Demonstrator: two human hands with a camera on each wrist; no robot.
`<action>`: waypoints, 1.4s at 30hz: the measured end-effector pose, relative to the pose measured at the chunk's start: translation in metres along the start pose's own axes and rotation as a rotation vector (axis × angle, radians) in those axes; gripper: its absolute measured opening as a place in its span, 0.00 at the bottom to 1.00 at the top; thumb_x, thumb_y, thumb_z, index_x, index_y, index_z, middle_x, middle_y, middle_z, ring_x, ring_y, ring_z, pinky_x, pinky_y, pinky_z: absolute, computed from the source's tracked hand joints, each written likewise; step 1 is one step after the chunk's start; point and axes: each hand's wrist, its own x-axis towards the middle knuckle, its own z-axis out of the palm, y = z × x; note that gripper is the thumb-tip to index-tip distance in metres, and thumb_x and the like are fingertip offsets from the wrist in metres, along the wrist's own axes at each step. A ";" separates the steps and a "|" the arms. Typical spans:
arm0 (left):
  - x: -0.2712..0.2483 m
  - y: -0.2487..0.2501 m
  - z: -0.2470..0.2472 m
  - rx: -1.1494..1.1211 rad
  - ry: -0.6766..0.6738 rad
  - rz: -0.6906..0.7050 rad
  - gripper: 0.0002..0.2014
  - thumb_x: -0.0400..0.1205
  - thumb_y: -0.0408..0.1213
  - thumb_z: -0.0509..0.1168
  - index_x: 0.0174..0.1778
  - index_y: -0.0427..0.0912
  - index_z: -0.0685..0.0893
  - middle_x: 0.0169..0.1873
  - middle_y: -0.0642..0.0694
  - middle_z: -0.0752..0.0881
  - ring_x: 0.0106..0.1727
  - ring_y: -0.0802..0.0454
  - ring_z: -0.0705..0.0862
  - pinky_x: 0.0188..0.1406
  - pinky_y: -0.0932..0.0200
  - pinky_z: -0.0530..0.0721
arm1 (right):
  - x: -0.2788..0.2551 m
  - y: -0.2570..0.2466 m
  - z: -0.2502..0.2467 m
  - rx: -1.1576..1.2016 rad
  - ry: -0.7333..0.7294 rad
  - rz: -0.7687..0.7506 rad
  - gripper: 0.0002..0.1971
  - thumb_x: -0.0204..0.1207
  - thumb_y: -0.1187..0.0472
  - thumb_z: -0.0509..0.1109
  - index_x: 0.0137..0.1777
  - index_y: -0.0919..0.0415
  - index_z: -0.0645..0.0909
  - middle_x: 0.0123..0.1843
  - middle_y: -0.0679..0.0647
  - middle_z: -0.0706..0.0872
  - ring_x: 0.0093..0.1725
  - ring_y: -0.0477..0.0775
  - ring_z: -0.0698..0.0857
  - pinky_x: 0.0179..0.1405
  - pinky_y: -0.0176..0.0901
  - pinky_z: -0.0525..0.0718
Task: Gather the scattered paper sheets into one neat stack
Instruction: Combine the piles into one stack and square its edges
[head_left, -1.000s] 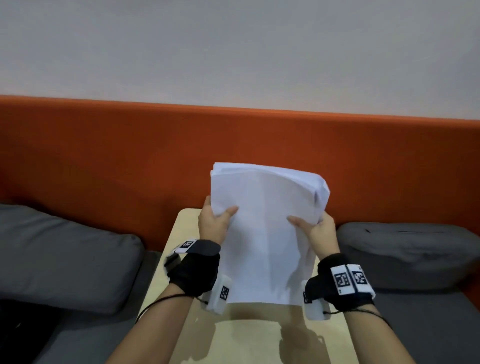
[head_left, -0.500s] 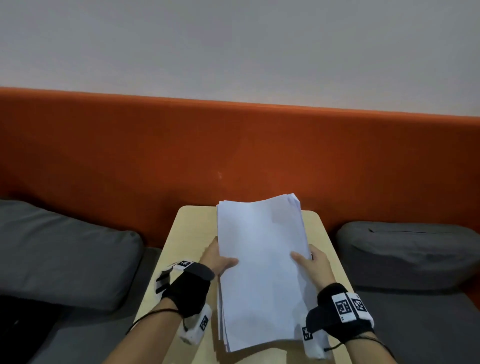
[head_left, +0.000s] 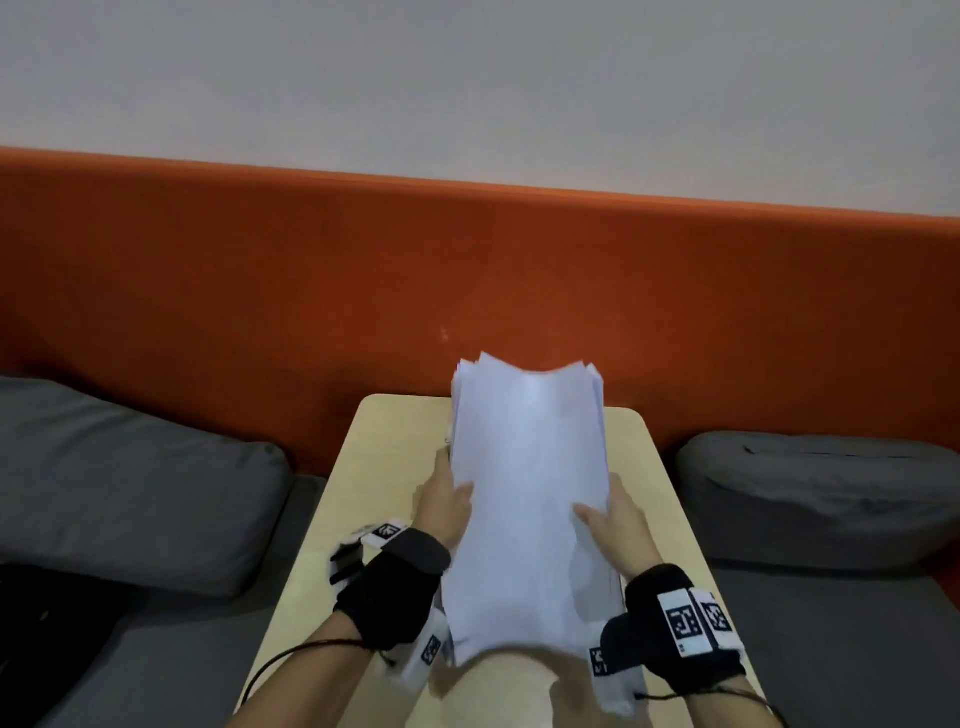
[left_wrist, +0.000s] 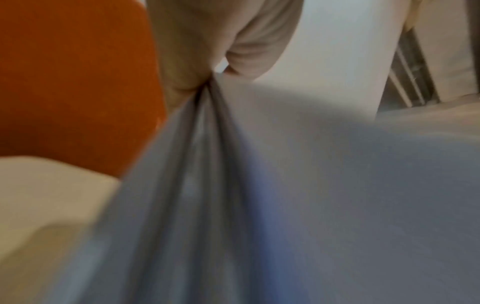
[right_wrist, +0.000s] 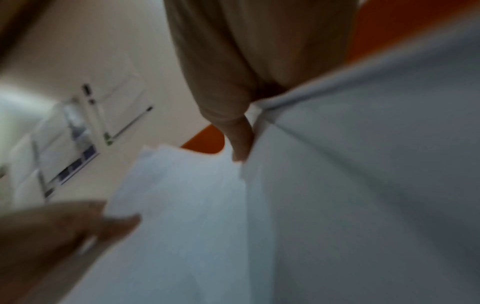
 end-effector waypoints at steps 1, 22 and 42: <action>0.001 0.014 -0.003 -0.039 0.050 0.087 0.21 0.81 0.22 0.56 0.71 0.37 0.66 0.57 0.45 0.79 0.58 0.48 0.78 0.51 0.69 0.73 | -0.003 -0.012 -0.004 0.053 0.062 -0.075 0.20 0.79 0.67 0.65 0.70 0.66 0.68 0.61 0.58 0.81 0.62 0.59 0.80 0.56 0.39 0.75; -0.002 0.034 -0.017 -0.265 0.259 0.287 0.19 0.73 0.20 0.70 0.49 0.46 0.72 0.39 0.59 0.80 0.35 0.76 0.80 0.33 0.82 0.76 | -0.008 -0.053 -0.042 0.310 0.292 -0.341 0.23 0.64 0.67 0.81 0.56 0.53 0.77 0.49 0.44 0.83 0.47 0.37 0.83 0.43 0.23 0.78; -0.007 -0.003 -0.047 -0.339 0.000 0.121 0.29 0.52 0.52 0.77 0.36 0.31 0.79 0.31 0.34 0.80 0.34 0.55 0.74 0.32 0.61 0.73 | -0.042 -0.120 -0.080 -0.369 0.222 -0.655 0.14 0.60 0.40 0.73 0.38 0.46 0.78 0.25 0.45 0.77 0.28 0.45 0.72 0.28 0.46 0.70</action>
